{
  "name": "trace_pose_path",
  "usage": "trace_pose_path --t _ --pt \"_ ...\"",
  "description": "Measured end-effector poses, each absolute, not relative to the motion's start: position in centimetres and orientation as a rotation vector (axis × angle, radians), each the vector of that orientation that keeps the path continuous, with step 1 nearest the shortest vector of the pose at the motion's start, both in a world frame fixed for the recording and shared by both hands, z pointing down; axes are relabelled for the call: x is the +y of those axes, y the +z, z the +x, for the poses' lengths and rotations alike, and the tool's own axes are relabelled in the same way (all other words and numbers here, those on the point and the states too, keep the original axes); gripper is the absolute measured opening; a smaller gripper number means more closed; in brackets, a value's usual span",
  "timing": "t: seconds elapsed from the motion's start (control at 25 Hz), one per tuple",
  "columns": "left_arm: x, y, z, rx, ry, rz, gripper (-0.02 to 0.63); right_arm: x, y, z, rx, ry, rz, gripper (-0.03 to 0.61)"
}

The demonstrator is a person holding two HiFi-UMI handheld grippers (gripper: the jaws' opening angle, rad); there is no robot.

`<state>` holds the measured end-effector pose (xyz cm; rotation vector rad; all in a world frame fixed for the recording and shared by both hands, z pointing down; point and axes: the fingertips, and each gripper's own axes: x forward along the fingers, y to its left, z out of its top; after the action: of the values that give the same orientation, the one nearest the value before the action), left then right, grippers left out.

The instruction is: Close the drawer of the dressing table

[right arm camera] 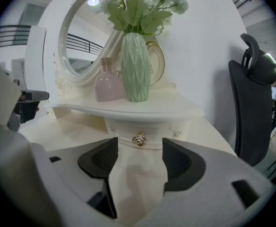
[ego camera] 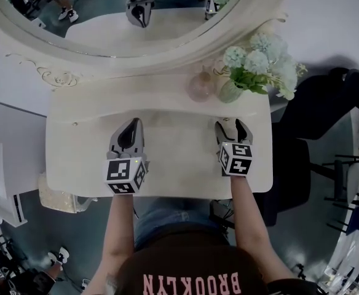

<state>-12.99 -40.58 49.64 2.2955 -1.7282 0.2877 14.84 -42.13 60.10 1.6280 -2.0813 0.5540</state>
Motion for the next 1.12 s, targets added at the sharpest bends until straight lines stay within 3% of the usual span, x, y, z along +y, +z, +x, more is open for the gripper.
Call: trace_pose_path --t 0.28,0.68,1.12 --pt "-37.4 48.7 -11.8 -1.747 0.285 2.310 0.005 -40.0 57.5 15.0 -2.153 0.465 1.635 0.265" --pt "-30.7 44.8 -9.4 -1.811 0.223 2.324 0.005 -33.4 50.3 15.6 -2.305 0.279 1.594 0.003" --pt "-25.9 40.5 -8.3 -1.893 0.121 2.346 0.005 -28.1 44.1 15.5 -2.451 0.132 1.536 -0.002"
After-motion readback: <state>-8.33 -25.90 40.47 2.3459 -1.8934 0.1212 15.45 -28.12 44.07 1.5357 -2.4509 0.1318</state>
